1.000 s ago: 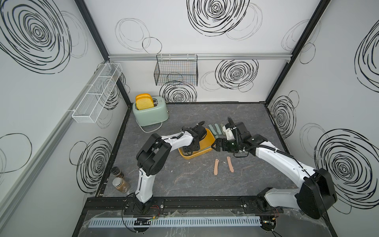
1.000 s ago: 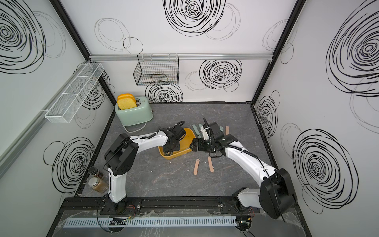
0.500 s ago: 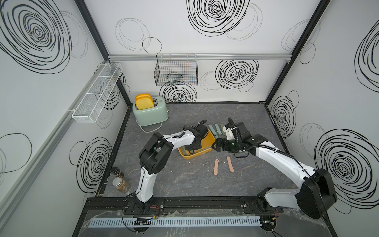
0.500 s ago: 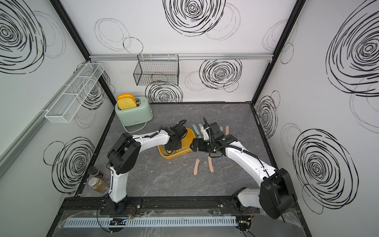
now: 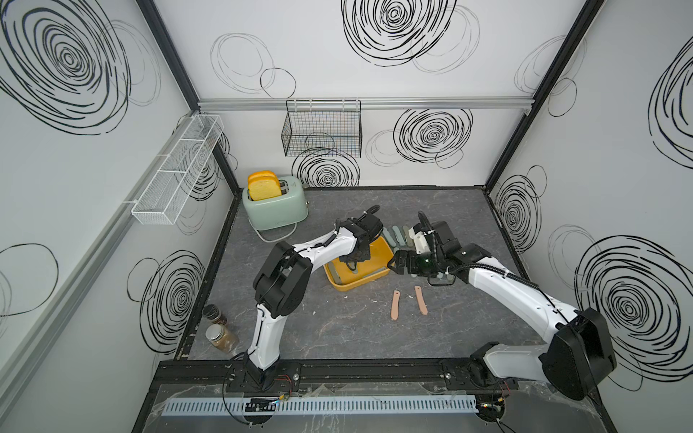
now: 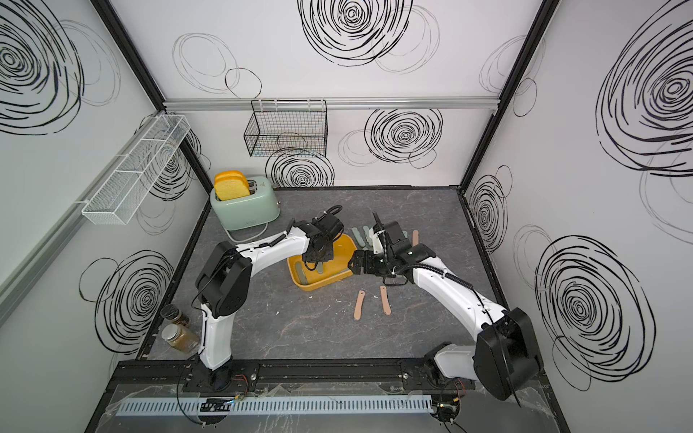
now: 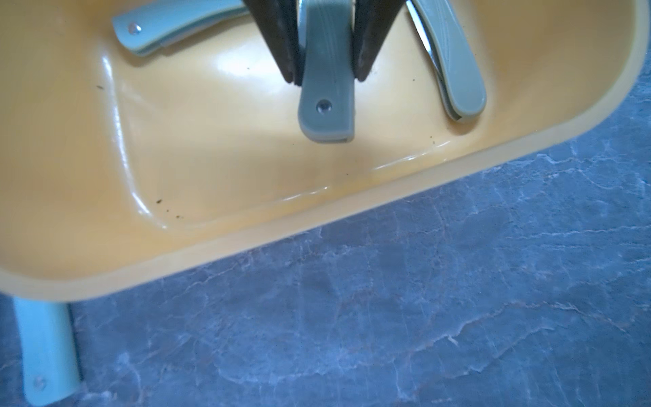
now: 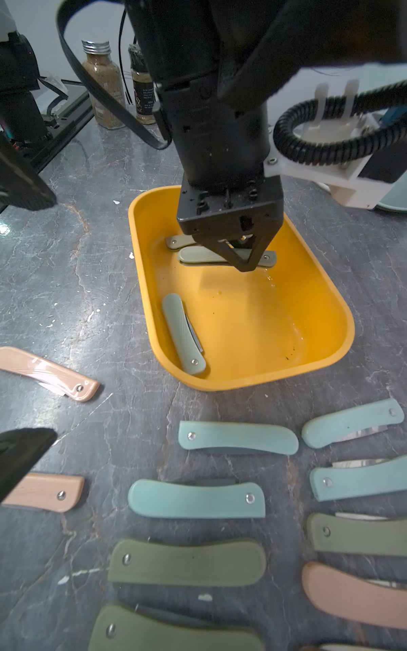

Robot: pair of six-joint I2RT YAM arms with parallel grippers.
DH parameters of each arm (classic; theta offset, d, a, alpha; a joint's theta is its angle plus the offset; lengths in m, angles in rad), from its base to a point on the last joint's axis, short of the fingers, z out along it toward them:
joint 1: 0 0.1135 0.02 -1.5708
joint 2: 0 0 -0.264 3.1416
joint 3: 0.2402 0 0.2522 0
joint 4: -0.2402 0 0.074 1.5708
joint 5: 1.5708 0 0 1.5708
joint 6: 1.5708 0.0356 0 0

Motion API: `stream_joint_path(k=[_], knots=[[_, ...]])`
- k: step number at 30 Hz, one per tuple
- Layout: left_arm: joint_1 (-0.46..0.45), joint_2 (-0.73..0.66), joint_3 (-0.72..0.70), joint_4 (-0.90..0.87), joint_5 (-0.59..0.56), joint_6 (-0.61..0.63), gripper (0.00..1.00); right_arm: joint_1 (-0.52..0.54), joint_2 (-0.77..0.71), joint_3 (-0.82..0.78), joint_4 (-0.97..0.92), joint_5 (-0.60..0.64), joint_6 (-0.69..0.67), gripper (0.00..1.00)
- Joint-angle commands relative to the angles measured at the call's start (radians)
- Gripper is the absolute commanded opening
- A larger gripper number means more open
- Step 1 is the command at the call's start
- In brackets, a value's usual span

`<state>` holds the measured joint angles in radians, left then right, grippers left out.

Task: Take the fruit knife out of the storage box
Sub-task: Pick up the fruit knife from the storage box, then place the fruit knife at the center of the board.

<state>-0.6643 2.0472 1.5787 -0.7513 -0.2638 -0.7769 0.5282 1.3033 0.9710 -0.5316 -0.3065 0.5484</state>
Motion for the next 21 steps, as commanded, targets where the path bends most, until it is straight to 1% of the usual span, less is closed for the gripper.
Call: stream_joint_path(k=[1, 5, 11, 17, 21], knots=[[0.004, -0.038, 0.025, -0.045, -0.028, 0.018, 0.23, -0.006, -0.006, 0.019, -0.015, 0.009, -0.005, 0.99], [-0.017, -0.059, 0.040, -0.060, -0.041, 0.034, 0.23, -0.016, -0.018, 0.001, -0.011, 0.009, 0.002, 0.99], [-0.083, -0.096, 0.086, -0.094, -0.051, 0.048, 0.24, -0.036, -0.085, -0.065, -0.007, 0.008, 0.037, 0.99], [-0.169, -0.109, 0.141, -0.135, -0.029, 0.030, 0.24, -0.045, -0.184, -0.117, -0.050, 0.029, 0.071, 0.99], [-0.250, -0.109, 0.159, -0.147, 0.000, 0.001, 0.25, -0.049, -0.262, -0.144, -0.113, 0.060, 0.090, 0.99]])
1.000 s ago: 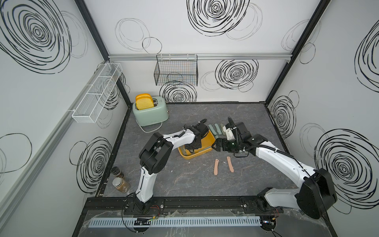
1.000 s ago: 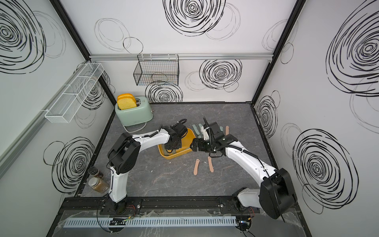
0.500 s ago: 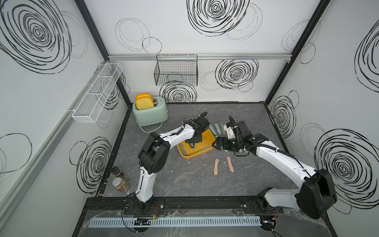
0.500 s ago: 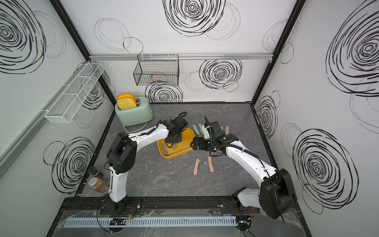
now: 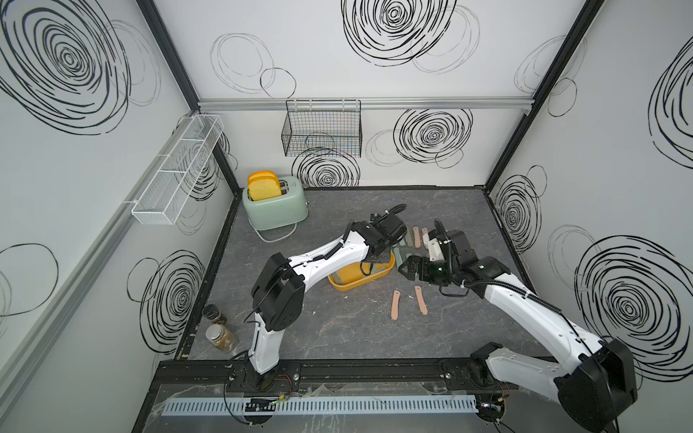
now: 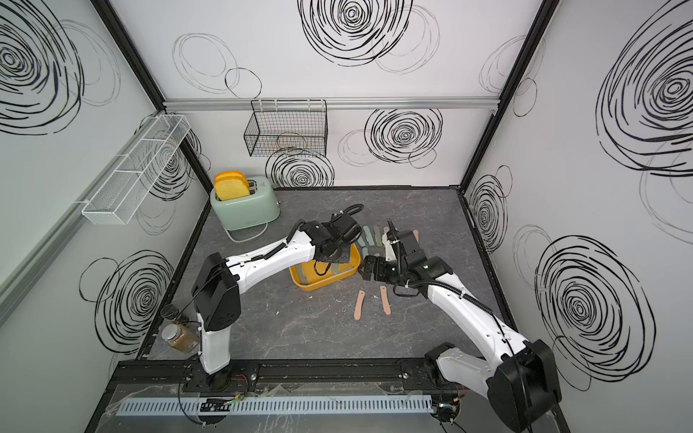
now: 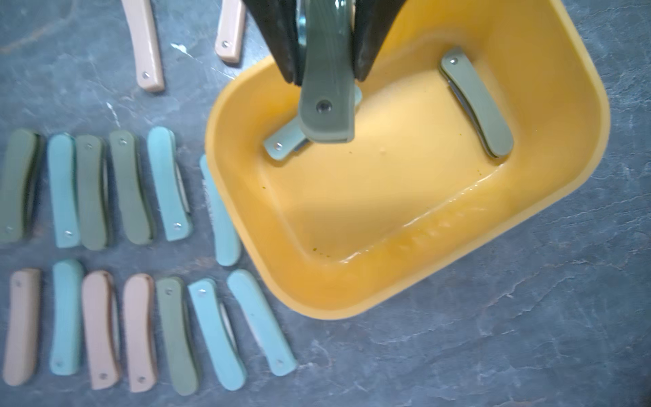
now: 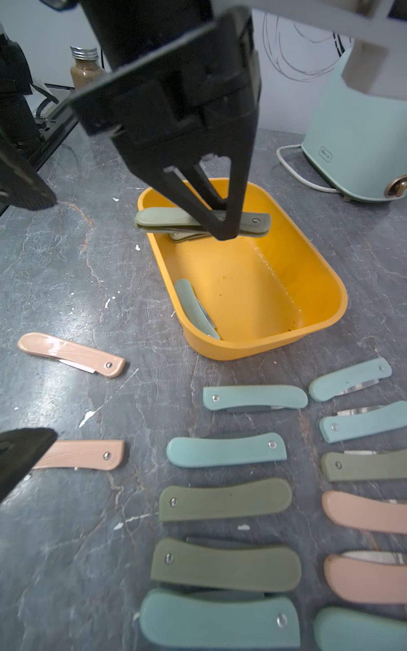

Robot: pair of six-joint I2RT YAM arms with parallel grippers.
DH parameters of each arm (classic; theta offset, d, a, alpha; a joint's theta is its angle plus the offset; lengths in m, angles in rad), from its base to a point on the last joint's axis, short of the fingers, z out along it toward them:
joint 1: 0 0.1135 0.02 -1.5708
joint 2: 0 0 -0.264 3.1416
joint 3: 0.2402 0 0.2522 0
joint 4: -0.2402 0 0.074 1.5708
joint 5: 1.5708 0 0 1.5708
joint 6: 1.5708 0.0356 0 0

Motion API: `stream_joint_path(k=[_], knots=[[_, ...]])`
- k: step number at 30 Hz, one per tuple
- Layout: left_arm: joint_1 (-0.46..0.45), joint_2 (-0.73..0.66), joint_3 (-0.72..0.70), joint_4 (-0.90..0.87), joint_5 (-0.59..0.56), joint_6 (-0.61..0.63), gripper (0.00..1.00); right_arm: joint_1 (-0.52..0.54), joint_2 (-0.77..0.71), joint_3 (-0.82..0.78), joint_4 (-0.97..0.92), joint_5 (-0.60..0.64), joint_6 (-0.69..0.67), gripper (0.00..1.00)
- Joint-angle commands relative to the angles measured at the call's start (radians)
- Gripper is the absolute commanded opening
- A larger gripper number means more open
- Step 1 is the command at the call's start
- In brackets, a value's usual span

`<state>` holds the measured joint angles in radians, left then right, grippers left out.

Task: Take the fruit knife out of the storage box
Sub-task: Place the fruit knife at the center of the board.

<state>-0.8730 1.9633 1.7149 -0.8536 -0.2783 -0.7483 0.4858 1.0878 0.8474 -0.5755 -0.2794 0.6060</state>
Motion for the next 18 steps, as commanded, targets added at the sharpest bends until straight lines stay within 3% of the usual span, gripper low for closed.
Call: stream_joint_path(k=[1, 10, 18], knots=[[-0.061, -0.023, 0.021, -0.046, 0.026, -0.040, 0.25, -0.007, -0.072, -0.030, -0.085, 0.039, 0.041, 0.99], [-0.192, 0.047, -0.037, 0.040, 0.109, -0.114, 0.25, -0.008, -0.315, -0.128, -0.217, 0.058, 0.140, 0.99], [-0.230, 0.142, -0.057, 0.147, 0.189, -0.148, 0.25, -0.006, -0.434, -0.118, -0.362, 0.084, 0.176, 0.99]])
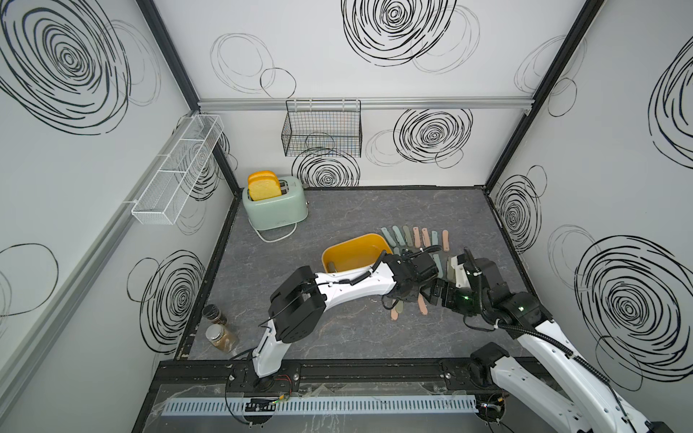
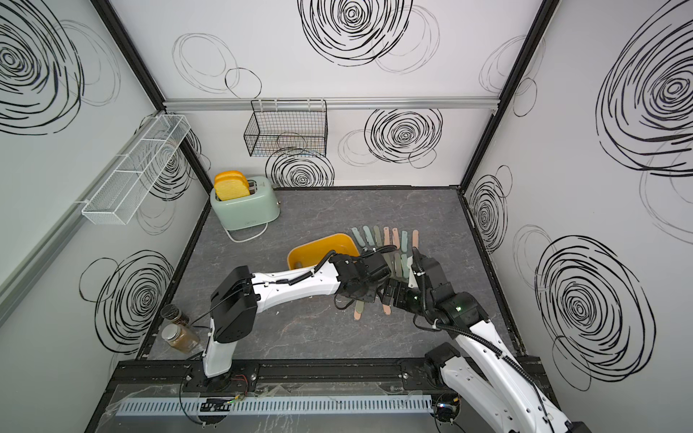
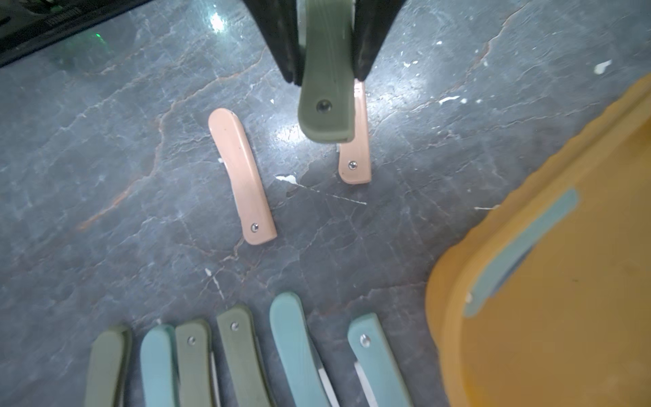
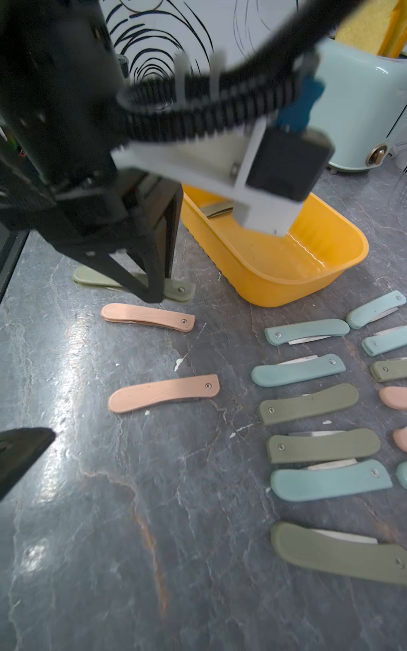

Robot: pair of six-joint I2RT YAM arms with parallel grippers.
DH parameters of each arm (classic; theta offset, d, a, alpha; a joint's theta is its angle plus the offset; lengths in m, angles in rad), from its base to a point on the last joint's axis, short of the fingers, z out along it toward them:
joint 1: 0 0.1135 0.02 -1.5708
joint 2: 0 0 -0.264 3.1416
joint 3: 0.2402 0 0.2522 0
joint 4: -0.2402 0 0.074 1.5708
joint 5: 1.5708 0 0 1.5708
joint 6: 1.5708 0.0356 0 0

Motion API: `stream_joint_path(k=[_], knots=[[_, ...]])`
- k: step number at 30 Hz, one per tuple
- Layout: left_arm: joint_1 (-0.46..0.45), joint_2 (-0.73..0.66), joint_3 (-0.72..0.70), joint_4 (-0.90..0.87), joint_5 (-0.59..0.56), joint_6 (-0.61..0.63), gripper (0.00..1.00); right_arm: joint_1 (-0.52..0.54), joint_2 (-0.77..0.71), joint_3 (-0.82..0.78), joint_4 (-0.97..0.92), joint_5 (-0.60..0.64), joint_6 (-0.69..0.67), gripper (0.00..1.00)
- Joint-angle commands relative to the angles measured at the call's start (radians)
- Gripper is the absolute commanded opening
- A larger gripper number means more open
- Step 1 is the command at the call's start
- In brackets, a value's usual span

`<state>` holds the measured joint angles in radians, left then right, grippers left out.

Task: Take the fruit knife out of the storage box
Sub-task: Place the fruit knife at the center of the board.

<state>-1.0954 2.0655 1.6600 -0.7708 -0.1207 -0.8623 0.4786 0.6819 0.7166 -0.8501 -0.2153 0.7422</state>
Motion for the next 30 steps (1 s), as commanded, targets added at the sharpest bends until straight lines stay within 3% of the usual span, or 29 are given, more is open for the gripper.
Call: stream_joint_path(k=[1, 15, 20, 24, 30], knots=[[-0.008, 0.058, 0.009, 0.068, 0.033, -0.031, 0.25, 0.000, -0.038, 0.016, -0.102, 0.022, 0.043, 0.99], [0.002, 0.161, 0.037, 0.138, 0.058, 0.001, 0.30, 0.000, -0.081, 0.025, -0.187, 0.033, 0.039, 0.99], [0.018, 0.134, 0.037, 0.151, 0.076, 0.012, 0.42, 0.000, -0.063, 0.031, -0.161, 0.036, 0.030, 0.99], [0.039, 0.065, 0.052, 0.158, 0.088, 0.026, 0.58, 0.000, -0.028, 0.058, -0.130, 0.033, 0.014, 0.99], [0.096, -0.037, 0.107, 0.108, 0.091, 0.025, 0.65, 0.001, 0.027, 0.136, -0.103, 0.047, -0.020, 0.99]])
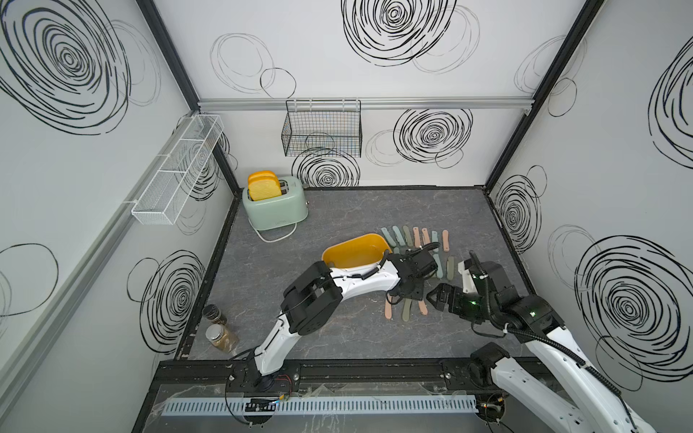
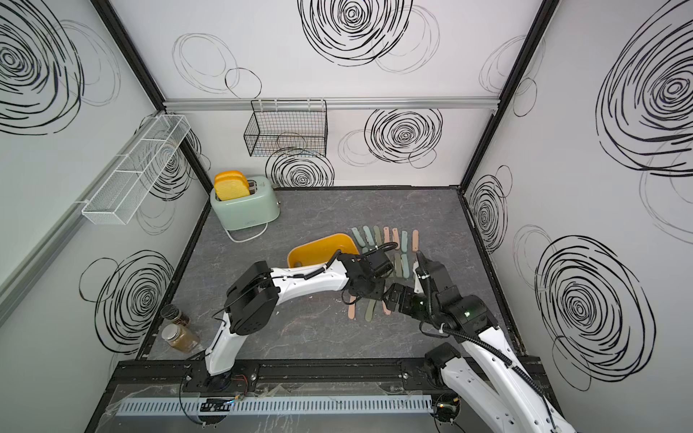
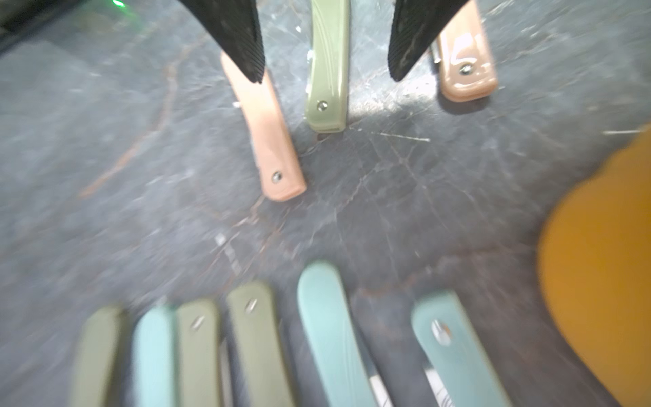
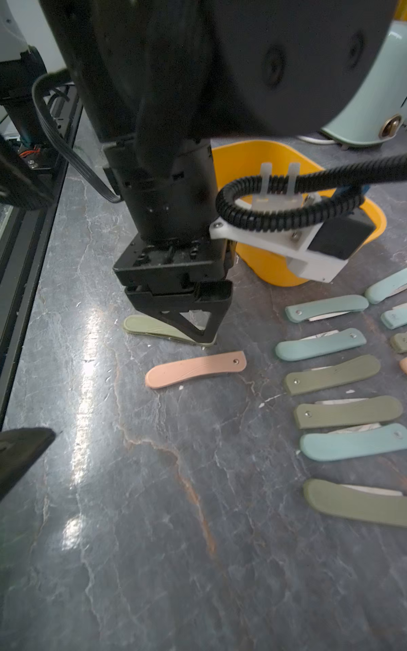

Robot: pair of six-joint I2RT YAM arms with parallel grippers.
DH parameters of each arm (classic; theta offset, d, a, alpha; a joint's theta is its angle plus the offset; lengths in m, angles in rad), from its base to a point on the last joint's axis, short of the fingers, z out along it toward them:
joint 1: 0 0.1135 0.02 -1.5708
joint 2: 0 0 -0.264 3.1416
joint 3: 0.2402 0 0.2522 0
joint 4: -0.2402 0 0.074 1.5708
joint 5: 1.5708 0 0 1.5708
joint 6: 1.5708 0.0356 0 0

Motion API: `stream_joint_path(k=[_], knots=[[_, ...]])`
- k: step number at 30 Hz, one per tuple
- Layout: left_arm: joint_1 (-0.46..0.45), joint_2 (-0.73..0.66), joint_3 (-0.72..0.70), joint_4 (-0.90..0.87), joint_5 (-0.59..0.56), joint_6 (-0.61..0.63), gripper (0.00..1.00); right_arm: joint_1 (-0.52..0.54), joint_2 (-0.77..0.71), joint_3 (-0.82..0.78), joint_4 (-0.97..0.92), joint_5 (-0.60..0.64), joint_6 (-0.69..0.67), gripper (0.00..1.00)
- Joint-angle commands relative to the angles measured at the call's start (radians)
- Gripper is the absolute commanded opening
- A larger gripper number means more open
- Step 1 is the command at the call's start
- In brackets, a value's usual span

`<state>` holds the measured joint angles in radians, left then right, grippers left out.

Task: Take the fruit knife out of the storage box
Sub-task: Place the fruit knife at the center of the board, then pick up the fruit knife from the storage box.

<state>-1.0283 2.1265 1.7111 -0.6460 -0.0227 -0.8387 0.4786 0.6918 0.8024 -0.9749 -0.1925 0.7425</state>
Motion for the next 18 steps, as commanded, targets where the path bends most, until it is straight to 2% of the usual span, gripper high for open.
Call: stream_joint_path(k=[1, 5, 7, 10, 14, 16, 18], knots=[[0.037, -0.117, 0.058, -0.026, -0.009, 0.005, 0.66, 0.000, 0.028, 0.062, 0.027, 0.024, -0.028, 0.99], [0.074, -0.194, 0.057, -0.089, -0.048, 0.016, 0.70, 0.003, 0.074, 0.105, 0.057, 0.024, -0.057, 0.99], [0.090, -0.238, 0.042, -0.119, -0.090, 0.024, 0.76, 0.004, 0.099, 0.113, 0.083, 0.017, -0.064, 0.99], [0.129, -0.272, 0.007, -0.159, -0.120, 0.034, 0.78, 0.012, 0.137, 0.110, 0.140, 0.007, -0.066, 0.99], [0.192, -0.304, -0.097, -0.178, -0.143, 0.038, 0.77, 0.022, 0.216, 0.110, 0.220, -0.011, -0.090, 0.99], [0.220, -0.325, -0.156, -0.191, -0.196, 0.023, 0.72, 0.029, 0.271, 0.121, 0.252, -0.018, -0.107, 0.99], [0.244, -0.343, -0.205, -0.178, -0.224, 0.024, 0.71, 0.032, 0.321, 0.131, 0.285, -0.031, -0.123, 0.99]])
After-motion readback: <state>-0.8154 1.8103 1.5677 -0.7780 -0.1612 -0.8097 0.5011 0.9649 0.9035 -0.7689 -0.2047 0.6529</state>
